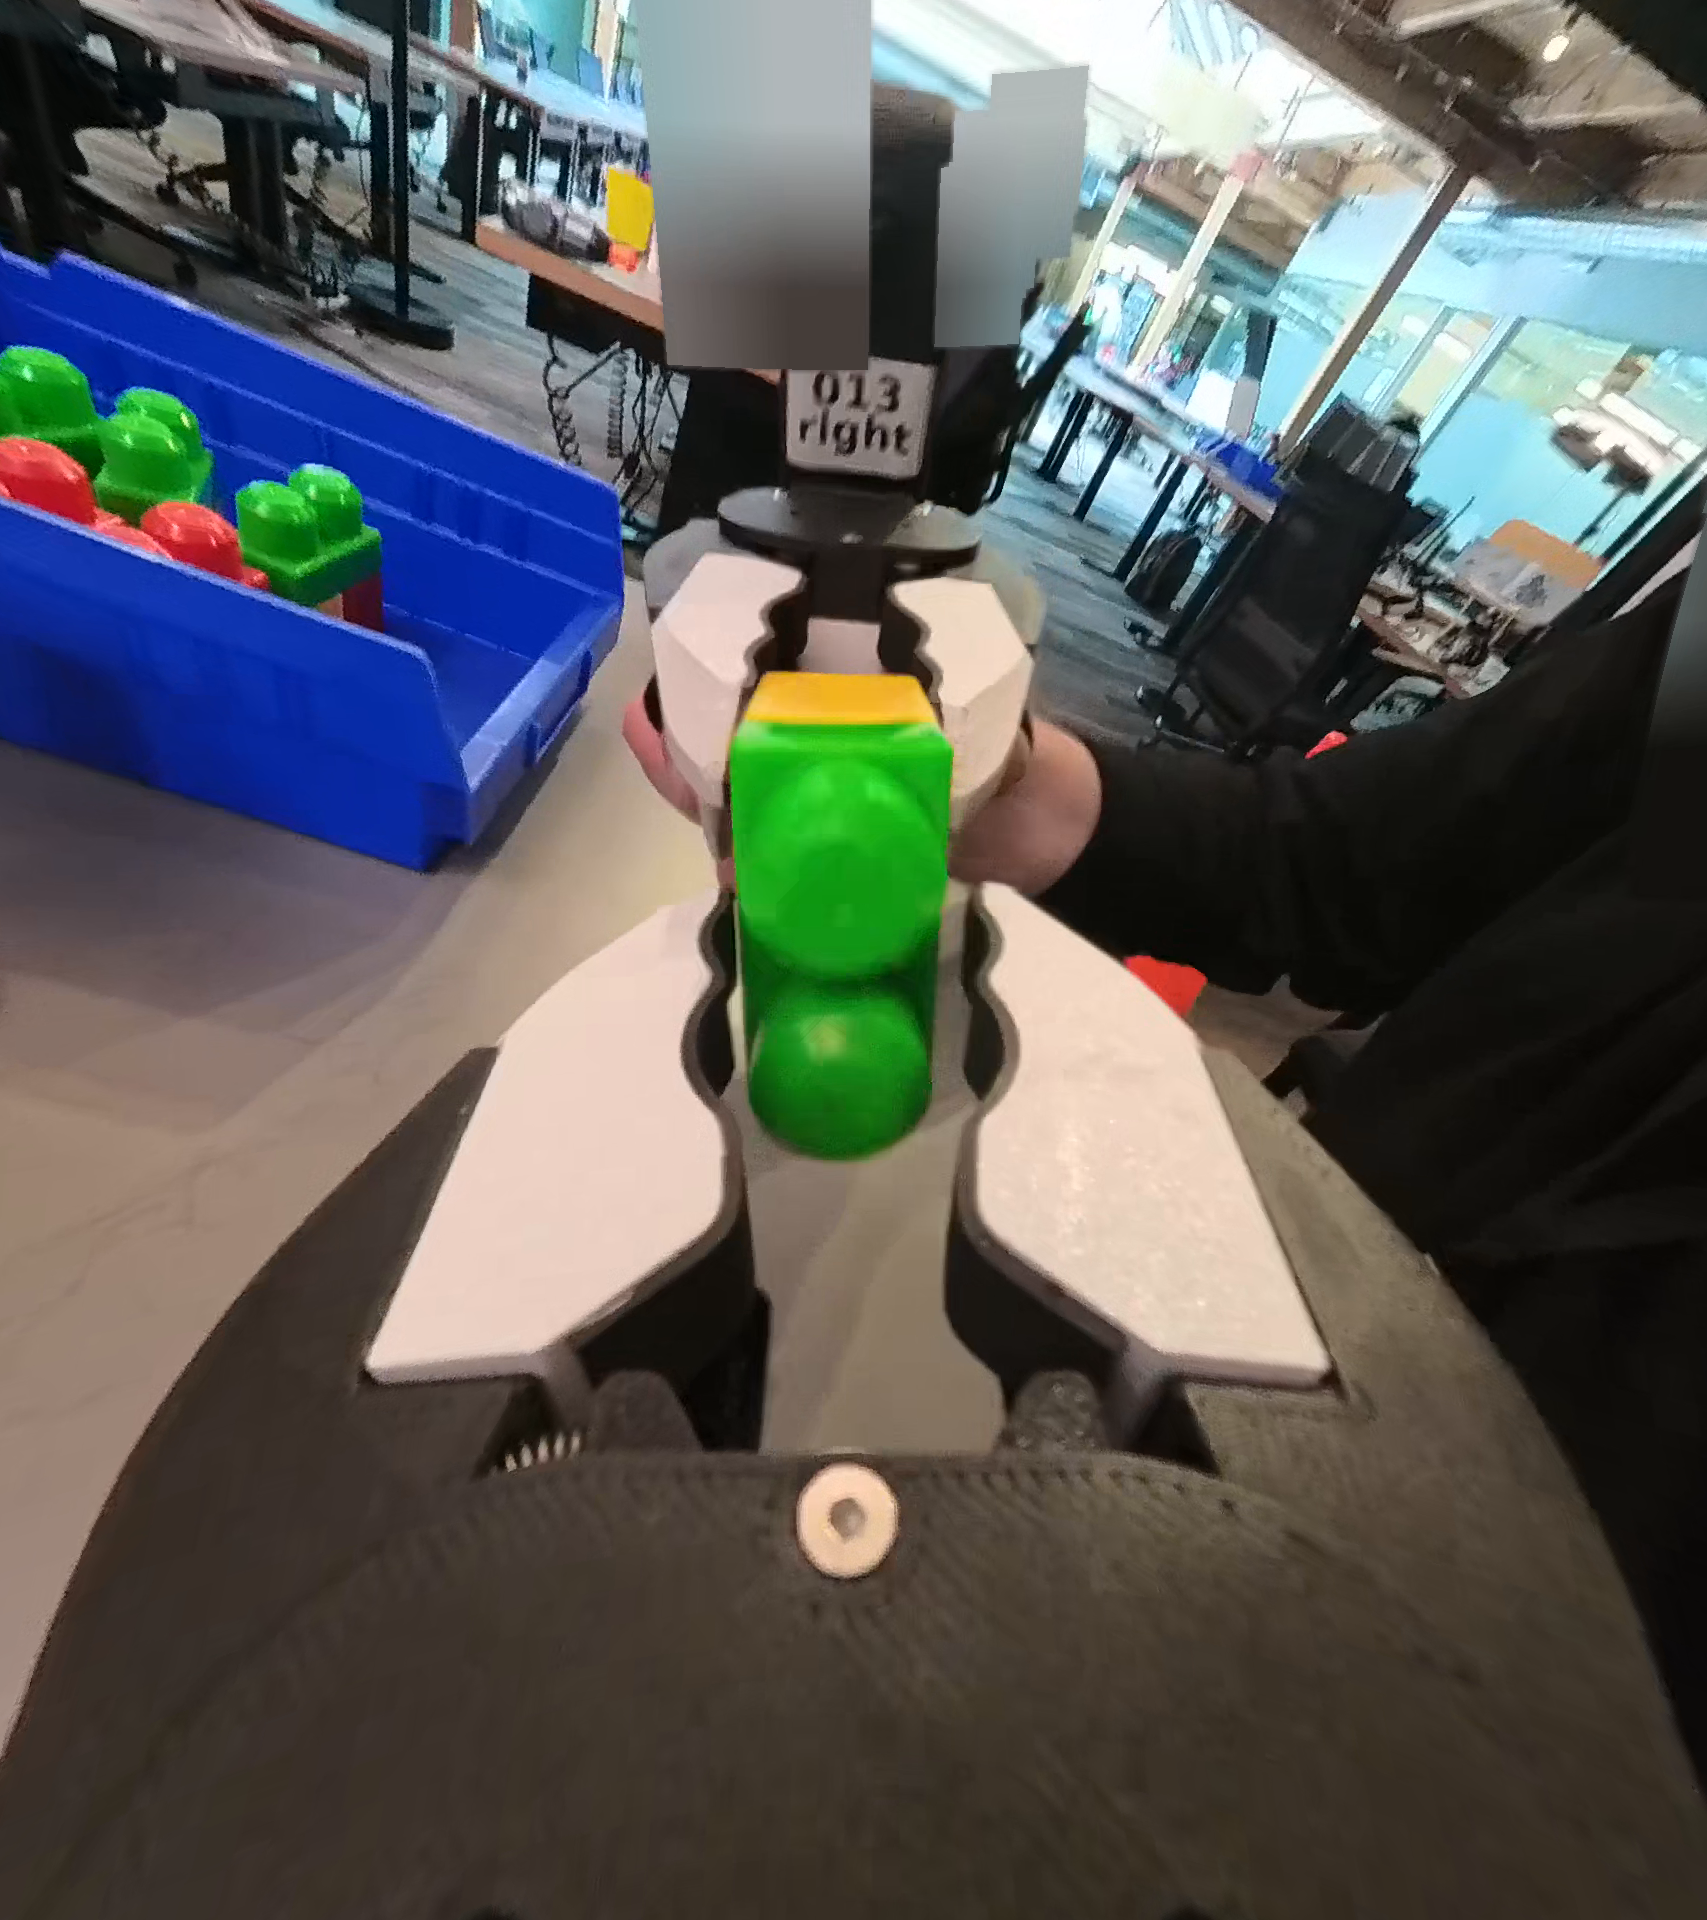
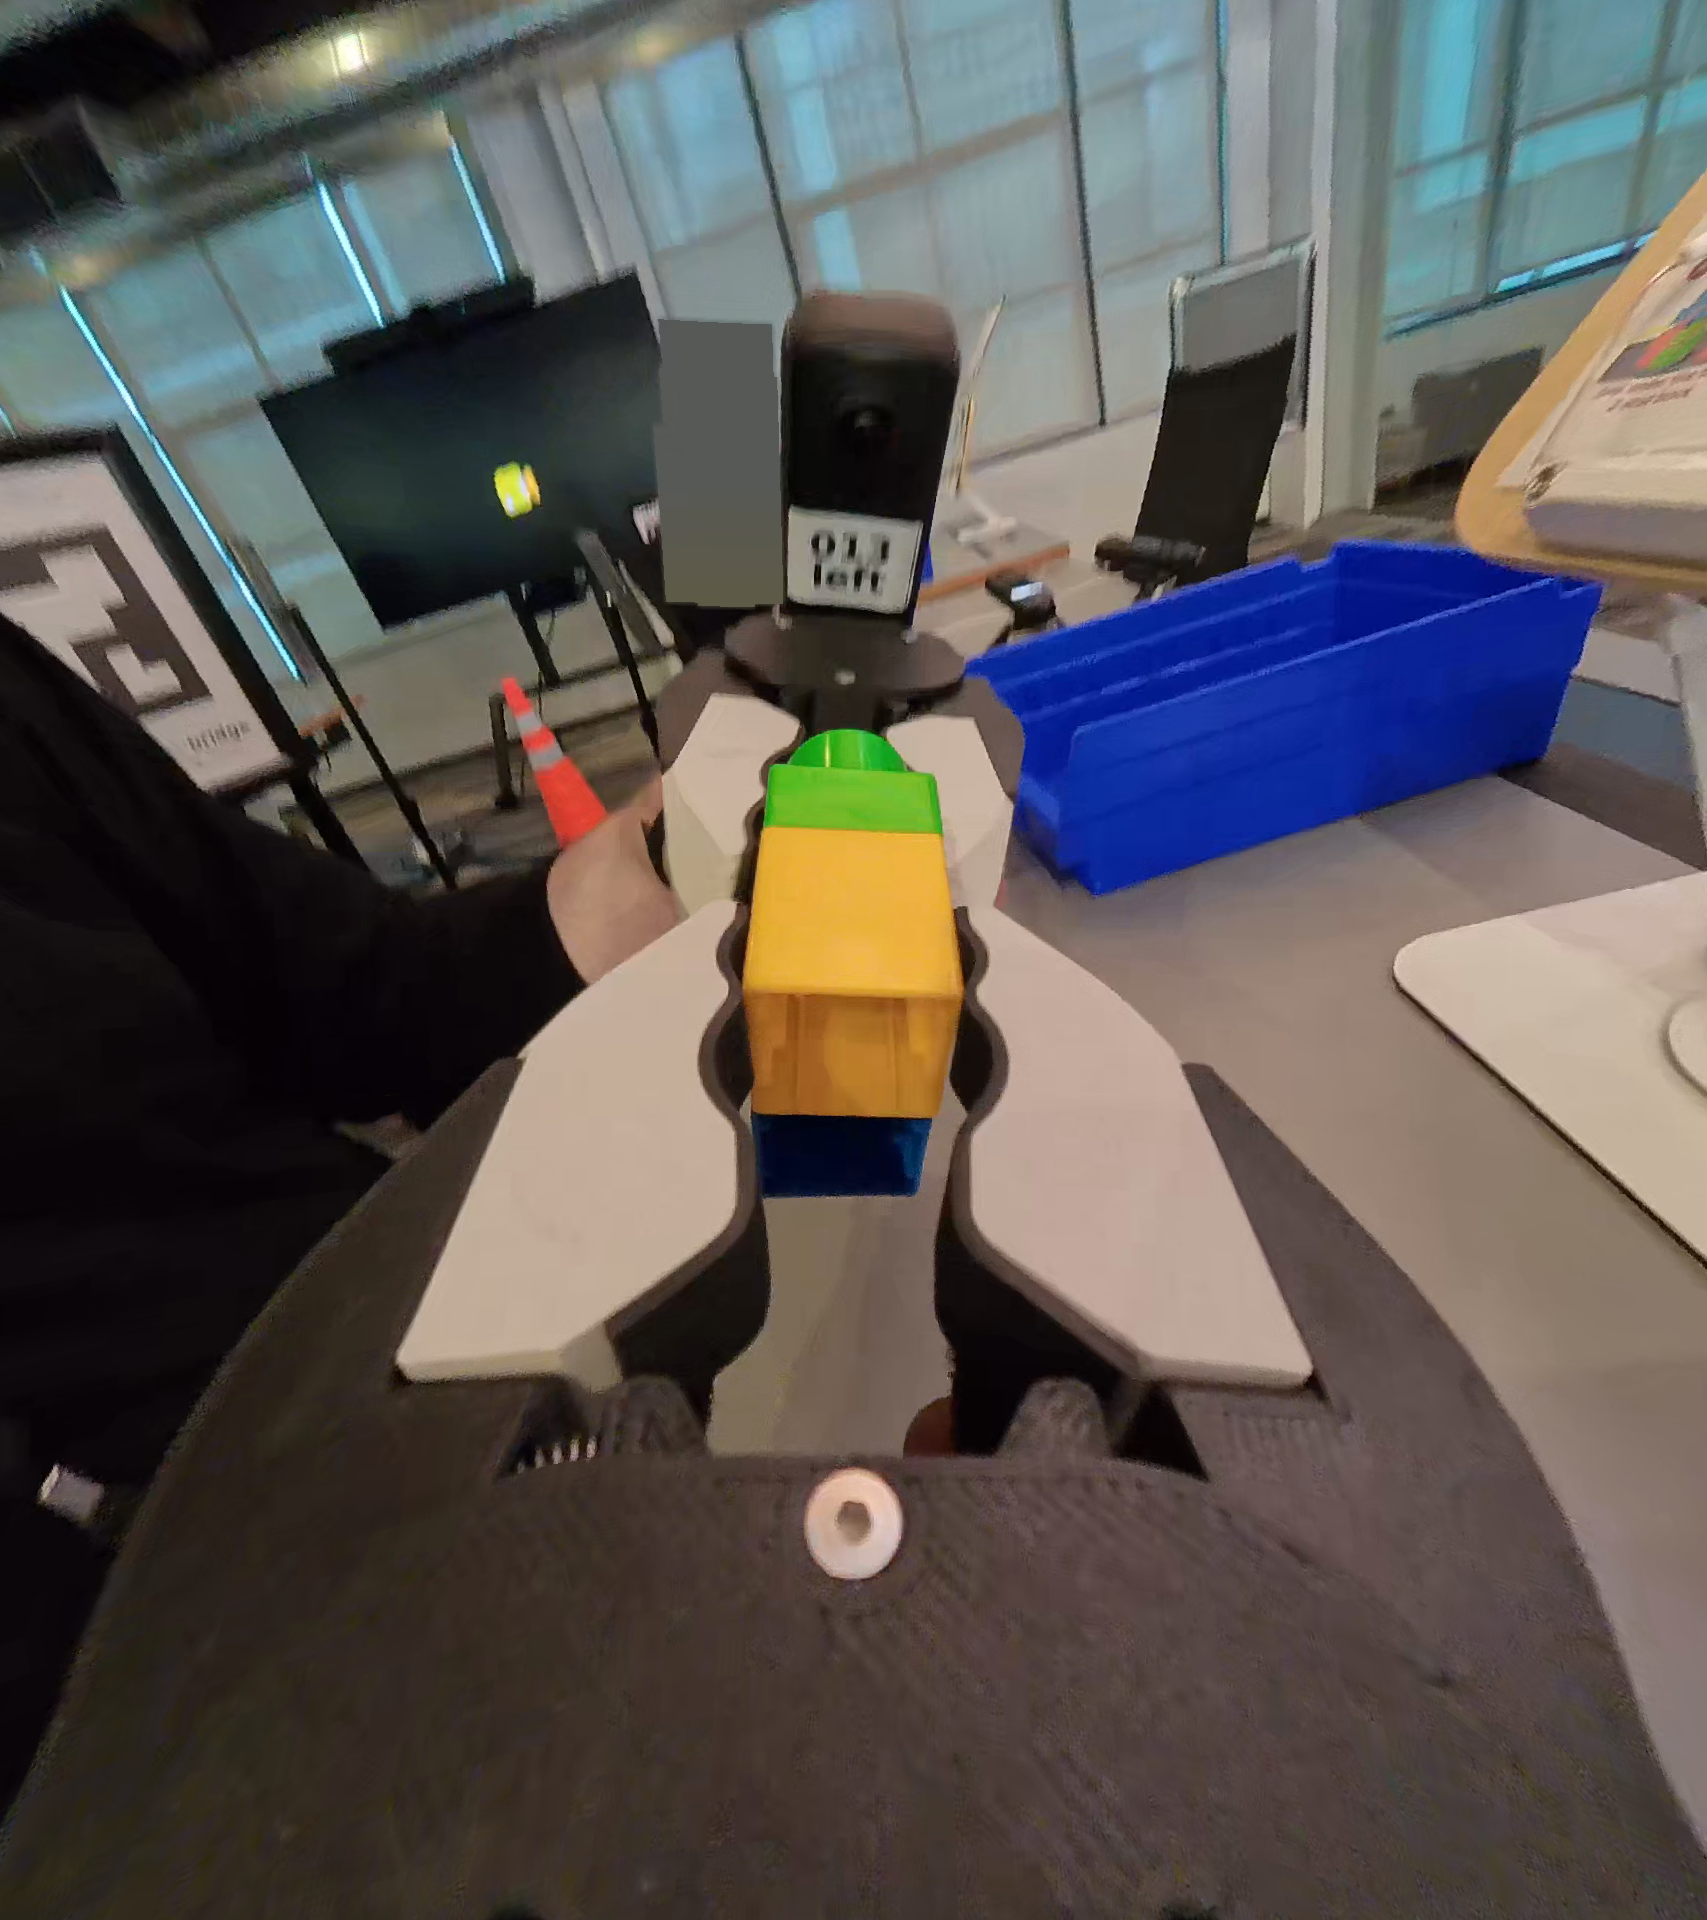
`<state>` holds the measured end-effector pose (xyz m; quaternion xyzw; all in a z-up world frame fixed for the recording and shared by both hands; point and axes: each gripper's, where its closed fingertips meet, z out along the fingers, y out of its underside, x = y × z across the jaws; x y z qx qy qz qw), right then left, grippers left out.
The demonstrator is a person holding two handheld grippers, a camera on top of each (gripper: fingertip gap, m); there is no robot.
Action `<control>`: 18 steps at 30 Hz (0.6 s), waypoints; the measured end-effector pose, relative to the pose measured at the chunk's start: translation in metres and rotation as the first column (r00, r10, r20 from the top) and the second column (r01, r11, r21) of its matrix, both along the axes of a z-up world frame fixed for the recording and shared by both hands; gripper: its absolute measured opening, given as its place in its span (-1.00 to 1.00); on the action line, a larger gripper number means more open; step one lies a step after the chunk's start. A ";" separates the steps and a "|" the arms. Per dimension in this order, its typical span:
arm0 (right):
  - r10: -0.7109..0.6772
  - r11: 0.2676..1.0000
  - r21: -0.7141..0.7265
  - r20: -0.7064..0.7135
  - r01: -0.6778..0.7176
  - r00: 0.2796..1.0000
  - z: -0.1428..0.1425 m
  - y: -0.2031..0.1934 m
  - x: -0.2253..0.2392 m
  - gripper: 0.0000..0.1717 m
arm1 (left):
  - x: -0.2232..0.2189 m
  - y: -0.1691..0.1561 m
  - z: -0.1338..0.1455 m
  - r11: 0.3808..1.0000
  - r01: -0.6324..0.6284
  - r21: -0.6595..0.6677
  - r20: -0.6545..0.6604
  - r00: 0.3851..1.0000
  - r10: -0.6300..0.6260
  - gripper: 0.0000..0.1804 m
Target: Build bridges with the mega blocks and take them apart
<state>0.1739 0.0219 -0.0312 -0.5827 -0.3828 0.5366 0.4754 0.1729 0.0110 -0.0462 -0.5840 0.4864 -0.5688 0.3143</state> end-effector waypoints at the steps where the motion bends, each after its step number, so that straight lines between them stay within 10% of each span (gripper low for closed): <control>1: -0.020 1.000 -0.016 -0.051 0.019 0.998 0.006 0.004 0.003 -0.58 | -0.003 0.003 0.006 1.000 -0.022 -0.001 0.035 0.999 0.022 -0.45; 12: -0.042 0.998 -0.063 -0.188 0.030 0.981 0.013 0.002 -0.016 -0.58 | -0.019 0.000 -0.002 0.999 -0.035 -0.001 0.049 0.998 0.035 -0.61; 18: -0.011 0.999 0.039 0.203 0.004 0.979 -0.017 0.001 -0.009 -0.25 | -0.038 0.002 -0.010 0.996 0.024 0.091 -0.209 0.978 -0.005 -0.60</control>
